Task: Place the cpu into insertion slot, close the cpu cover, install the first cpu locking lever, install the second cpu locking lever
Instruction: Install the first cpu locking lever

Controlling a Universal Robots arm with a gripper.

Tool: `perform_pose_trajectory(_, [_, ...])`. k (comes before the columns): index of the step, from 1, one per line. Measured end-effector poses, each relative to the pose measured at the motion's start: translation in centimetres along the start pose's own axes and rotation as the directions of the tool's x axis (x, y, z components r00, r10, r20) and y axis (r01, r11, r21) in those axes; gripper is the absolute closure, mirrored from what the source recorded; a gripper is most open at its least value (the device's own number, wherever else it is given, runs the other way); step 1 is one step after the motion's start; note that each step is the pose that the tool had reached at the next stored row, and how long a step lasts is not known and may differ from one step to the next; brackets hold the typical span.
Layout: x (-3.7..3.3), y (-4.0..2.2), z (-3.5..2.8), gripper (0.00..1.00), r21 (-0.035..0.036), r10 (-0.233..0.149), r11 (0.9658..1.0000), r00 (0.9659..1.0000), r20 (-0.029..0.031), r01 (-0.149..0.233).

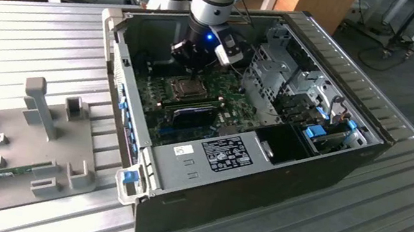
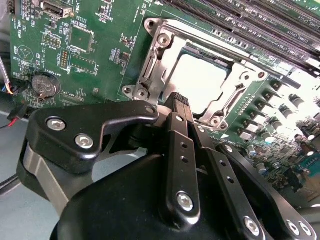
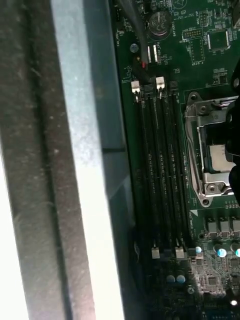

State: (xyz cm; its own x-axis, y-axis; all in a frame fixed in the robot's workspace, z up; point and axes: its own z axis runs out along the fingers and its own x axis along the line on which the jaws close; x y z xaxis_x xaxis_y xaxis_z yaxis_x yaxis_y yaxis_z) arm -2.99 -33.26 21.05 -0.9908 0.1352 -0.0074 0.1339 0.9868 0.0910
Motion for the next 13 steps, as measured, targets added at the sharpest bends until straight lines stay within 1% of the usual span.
perform_pose_trajectory(3, [0.00, 0.03, -0.38, 0.90, 0.0005, 0.000, 1.0000, 1.0000, 0.0002, 0.000])
perform_pose_trajectory(4, [0.00, 0.05, -0.55, 0.90, 0.0025, 0.000, 1.0000, 1.0000, 0.0004, 0.000])
perform_pose_trajectory(9, [-0.01, 0.12, -1.32, 0.90, 0.0268, 0.000, 0.9996, 1.0000, 0.0025, 0.000])
perform_pose_trajectory(11, [0.00, 0.13, -1.36, 0.90, 0.0361, -0.001, 0.9993, 1.0000, 0.0040, 0.001])
perform_pose_trajectory(13, [0.21, 0.06, -1.38, 0.90, 0.0401, -0.002, 0.9992, 1.0000, 0.0043, 0.001])
